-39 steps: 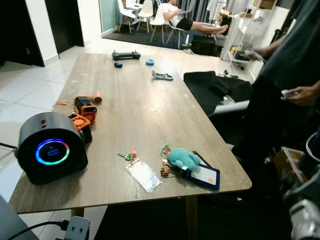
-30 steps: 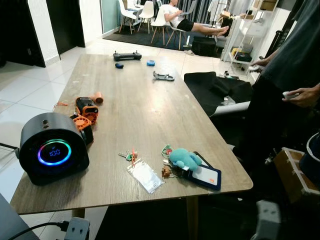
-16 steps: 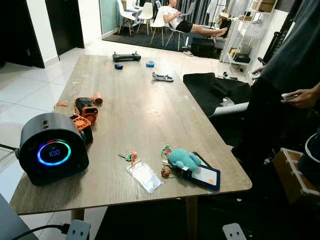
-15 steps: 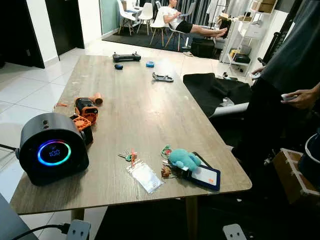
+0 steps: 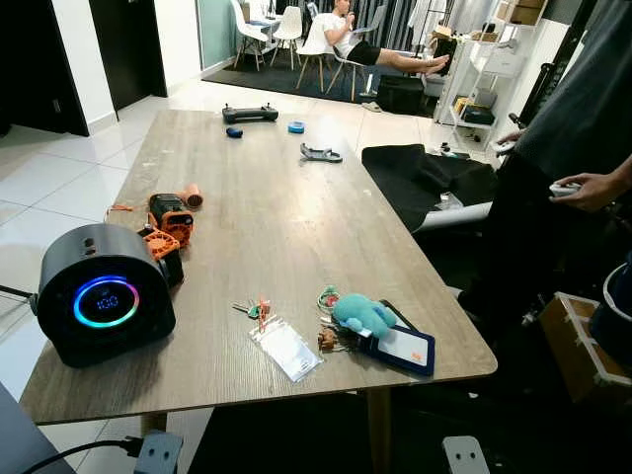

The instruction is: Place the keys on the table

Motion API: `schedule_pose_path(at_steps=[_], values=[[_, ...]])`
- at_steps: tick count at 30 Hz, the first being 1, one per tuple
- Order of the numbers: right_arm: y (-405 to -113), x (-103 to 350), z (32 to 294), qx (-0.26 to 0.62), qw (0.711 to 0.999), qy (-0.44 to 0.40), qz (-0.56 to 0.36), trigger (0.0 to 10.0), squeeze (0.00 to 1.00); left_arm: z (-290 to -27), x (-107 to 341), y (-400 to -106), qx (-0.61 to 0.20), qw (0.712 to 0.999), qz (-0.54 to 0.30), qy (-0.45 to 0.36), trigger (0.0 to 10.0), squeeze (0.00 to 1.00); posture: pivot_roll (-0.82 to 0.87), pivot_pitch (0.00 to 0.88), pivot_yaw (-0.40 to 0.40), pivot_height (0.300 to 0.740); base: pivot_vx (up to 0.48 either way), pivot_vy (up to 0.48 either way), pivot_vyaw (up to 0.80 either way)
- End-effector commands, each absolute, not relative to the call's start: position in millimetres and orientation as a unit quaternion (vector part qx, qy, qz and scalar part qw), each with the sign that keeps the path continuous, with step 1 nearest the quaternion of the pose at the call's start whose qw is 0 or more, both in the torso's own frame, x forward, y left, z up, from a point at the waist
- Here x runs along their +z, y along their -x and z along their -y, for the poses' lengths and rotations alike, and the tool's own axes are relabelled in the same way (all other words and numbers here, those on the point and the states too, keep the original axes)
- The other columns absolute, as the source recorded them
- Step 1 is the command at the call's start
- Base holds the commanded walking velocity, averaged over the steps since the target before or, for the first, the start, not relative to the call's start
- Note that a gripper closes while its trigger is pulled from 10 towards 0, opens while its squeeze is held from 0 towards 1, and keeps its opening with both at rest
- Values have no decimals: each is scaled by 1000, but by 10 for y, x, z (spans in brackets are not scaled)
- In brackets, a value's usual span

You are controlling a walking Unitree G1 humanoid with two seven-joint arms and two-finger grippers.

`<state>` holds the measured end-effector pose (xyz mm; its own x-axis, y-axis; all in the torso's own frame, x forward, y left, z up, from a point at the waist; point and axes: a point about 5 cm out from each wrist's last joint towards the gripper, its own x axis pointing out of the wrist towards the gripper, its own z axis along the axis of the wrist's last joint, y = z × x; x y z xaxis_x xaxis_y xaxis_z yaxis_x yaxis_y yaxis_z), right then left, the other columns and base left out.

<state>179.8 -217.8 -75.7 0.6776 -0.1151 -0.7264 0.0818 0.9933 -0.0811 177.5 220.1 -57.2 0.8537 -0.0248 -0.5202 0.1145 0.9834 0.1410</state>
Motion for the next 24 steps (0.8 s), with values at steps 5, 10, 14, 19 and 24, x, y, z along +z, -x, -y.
schedule_pose_path(at_steps=[5, 10, 14, 19, 24], values=[[-1856, -732, 2156, -58, 920, 0, -386, 10000, 0, -2146, -598, -1772, -38, 958, -275, -69, 10000, 0, 105, 23, -65, 740, 0, 0, 0], [-1891, -718, 2136, -46, 922, 10, -384, 10000, 0, -2146, -593, -1782, -36, 959, -273, -67, 10000, 0, 108, 23, -70, 740, 0, 0, 0], [-1903, -712, 2138, -48, 923, 9, -383, 10000, 0, -2144, -592, -1782, -34, 960, -271, -64, 10000, 0, 108, 23, -74, 740, 0, 0, 0], [-1907, -711, 2135, -46, 923, 9, -383, 10000, 0, -2144, -593, -1775, -33, 960, -270, -63, 10000, 0, 107, 25, -75, 740, -241, 0, 0], [-1898, -717, 2126, -43, 922, 10, -384, 10000, 0, -2144, -595, -1763, -33, 961, -269, -62, 10000, 0, 108, 22, -75, 740, -247, 0, 0]])
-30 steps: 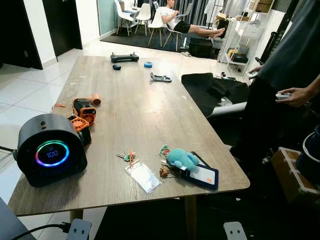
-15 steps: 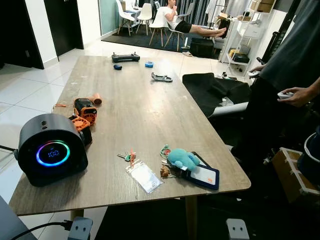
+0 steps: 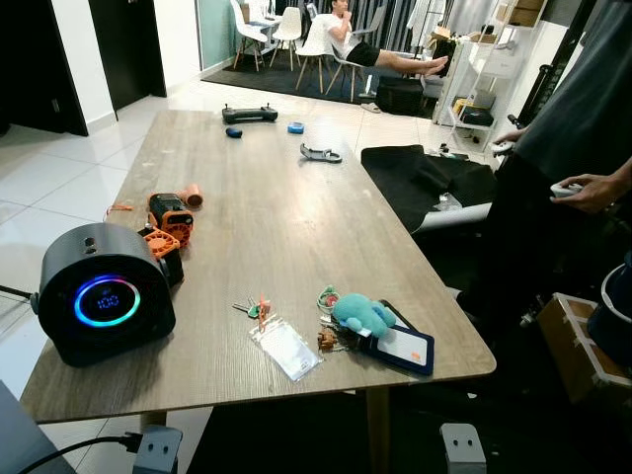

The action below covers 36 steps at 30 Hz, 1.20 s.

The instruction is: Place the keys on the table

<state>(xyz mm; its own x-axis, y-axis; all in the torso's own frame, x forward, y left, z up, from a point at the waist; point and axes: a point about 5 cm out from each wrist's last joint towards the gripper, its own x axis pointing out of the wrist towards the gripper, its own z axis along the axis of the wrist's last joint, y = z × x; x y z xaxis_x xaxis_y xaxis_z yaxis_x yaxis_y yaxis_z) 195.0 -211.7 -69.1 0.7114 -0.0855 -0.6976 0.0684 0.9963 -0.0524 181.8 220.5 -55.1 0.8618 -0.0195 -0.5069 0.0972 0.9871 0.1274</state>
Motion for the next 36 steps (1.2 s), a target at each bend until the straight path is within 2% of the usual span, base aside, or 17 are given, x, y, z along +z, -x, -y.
schedule_pose_path(at_steps=[1, 36], values=[[-1896, -719, 2124, -43, 922, 11, -385, 10000, 0, -2146, -594, -1761, -32, 961, -269, -62, 10000, 0, 109, 22, -75, 740, -259, 0, 0], [-1920, -717, 2089, -34, 922, 14, -386, 10000, 0, -2177, -569, -1757, -27, 964, -257, -66, 10000, 0, 124, 20, -81, 740, -310, 0, 0]])
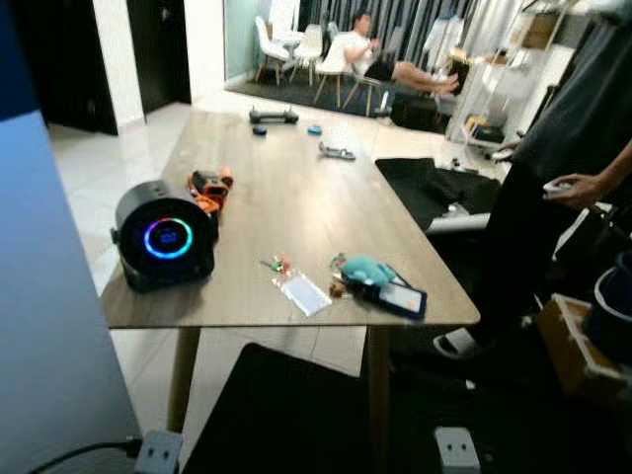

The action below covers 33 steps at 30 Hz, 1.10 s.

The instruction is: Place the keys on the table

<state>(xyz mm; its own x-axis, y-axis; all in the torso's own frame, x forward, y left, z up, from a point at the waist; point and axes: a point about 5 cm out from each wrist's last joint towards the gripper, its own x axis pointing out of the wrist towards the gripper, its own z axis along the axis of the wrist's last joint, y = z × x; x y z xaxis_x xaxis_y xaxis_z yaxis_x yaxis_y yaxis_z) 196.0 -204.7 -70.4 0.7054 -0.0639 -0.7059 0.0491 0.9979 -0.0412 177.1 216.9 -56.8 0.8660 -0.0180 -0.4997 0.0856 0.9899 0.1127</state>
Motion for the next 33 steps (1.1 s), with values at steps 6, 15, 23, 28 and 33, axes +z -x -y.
schedule_pose_path(at_steps=[6, 15, 23, 28, 33], values=[[-1926, -715, 2084, -33, 922, 13, -385, 10000, 0, -2182, -562, -1766, -27, 964, -256, -67, 10000, 0, 125, 19, -82, 740, -282, 0, 0], [-1943, -708, 2048, -20, 924, 16, -381, 10000, 0, -2179, -546, -1781, -31, 965, -249, -74, 10000, 0, 125, 17, -82, 740, -29, 0, 0], [-1946, -703, 2031, -8, 927, 15, -375, 10000, 0, -2160, -543, -1780, -37, 966, -245, -75, 10000, 0, 121, 16, -82, 740, 0, 0, 0], [-1948, -702, 2028, -7, 927, 16, -374, 10000, 0, -2151, -546, -1783, -38, 966, -246, -76, 10000, 0, 120, 14, -82, 740, 0, 0, 0], [-1949, -700, 2026, -6, 928, 17, -373, 10000, 0, -2149, -544, -1787, -38, 966, -245, -77, 10000, 0, 121, 13, -83, 740, 0, 0, 0]])
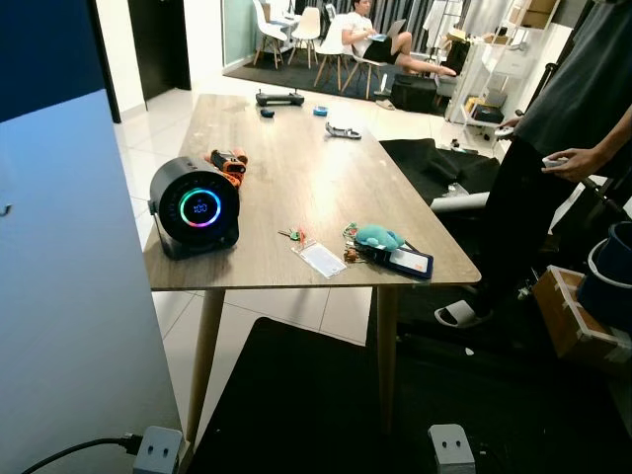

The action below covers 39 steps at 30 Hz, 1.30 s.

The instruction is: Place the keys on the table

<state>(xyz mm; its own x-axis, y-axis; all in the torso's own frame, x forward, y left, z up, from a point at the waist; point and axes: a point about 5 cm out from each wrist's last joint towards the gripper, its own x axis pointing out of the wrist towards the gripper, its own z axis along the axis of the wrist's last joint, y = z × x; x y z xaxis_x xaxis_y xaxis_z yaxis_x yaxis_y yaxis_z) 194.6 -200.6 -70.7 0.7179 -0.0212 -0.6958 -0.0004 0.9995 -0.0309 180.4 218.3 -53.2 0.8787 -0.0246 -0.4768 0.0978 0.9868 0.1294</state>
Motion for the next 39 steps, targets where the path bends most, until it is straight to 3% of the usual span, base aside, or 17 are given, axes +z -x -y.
schedule_pose_path(at_steps=[1, 19, 39], values=[[-1949, -700, 2026, -6, 928, 17, -373, 10000, 0, -2149, -544, -1787, -38, 966, -245, -77, 10000, 0, 121, 13, -83, 740, 0, 0, 0], [-1957, -698, 1991, 17, 928, 36, -371, 10000, 0, -2152, -551, -1786, -38, 965, -248, -79, 10000, 0, 118, 14, -81, 740, 0, 0, 0], [-1924, -720, 1962, 26, 925, 46, -377, 10000, 0, -2163, -552, -1793, -41, 964, -251, -83, 10000, 0, 122, 12, -77, 740, 0, 0, 755]])
